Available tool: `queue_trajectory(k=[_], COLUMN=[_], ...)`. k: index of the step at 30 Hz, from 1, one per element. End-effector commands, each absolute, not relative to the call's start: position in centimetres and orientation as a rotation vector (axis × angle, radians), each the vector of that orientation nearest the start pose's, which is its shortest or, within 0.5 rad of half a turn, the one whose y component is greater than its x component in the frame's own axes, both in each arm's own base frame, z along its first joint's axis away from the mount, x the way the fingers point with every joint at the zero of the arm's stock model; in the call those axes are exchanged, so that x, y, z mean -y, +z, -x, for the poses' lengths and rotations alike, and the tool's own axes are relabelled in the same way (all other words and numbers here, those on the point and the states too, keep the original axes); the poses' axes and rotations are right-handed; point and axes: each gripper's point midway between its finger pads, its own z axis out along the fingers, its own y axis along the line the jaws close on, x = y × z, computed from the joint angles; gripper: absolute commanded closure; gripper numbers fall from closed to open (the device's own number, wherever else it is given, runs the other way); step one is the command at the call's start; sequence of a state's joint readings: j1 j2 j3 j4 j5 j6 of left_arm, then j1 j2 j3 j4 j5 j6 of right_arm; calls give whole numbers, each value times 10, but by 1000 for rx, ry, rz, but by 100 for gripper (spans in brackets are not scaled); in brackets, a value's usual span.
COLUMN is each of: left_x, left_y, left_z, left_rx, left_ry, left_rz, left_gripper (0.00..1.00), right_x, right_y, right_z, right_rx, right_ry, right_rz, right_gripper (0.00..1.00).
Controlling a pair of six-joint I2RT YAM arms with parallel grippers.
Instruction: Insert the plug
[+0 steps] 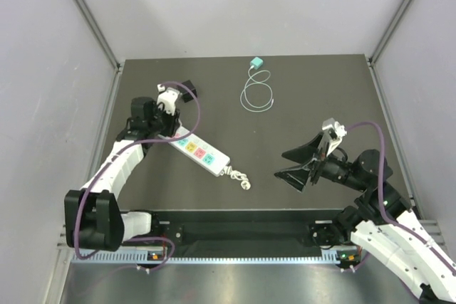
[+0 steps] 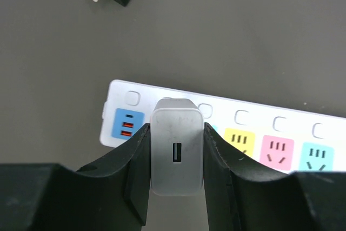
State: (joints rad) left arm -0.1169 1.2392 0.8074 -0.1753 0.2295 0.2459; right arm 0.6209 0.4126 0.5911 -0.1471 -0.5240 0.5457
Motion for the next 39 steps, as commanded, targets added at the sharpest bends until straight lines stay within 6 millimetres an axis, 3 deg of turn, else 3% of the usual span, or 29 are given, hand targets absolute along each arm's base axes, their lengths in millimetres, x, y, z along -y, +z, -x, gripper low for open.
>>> queue_trajectory(k=[1, 4, 7, 11, 16, 24, 31, 39], left_x=[71, 67, 75, 57, 60, 47, 36, 37], left_y=[174, 172, 160, 144, 135, 114, 110, 100], left_z=[-370, -369, -358, -362, -359, -358, -360, -362], left_rx=[-1945, -1933, -1889, -1944, -1928, -1992, -2028, -2038], left_ry=[-215, -304, -384, -382, -448, -386, -318, -336], left_rz=[-631, -669, -835, -785, -795, -772, -753, -765], left_gripper=[100, 100, 100, 100, 100, 100, 100, 100], right_x=[-220, -222, -224, -226, -225, -225, -222, -221], right_y=[293, 291, 288, 285, 284, 277, 280, 279], right_z=[-116, -116, -118, -117, -116, -115, -112, -110], right_rx=[-1589, -1587, -1594, -1601, -1600, -1619, -1606, -1615], right_ry=[1322, 1327, 1327, 1326, 1320, 1310, 1299, 1297], right_rz=[543, 551, 568, 589, 602, 621, 630, 638], right_gripper=[0, 0, 0, 0, 0, 0, 0, 0])
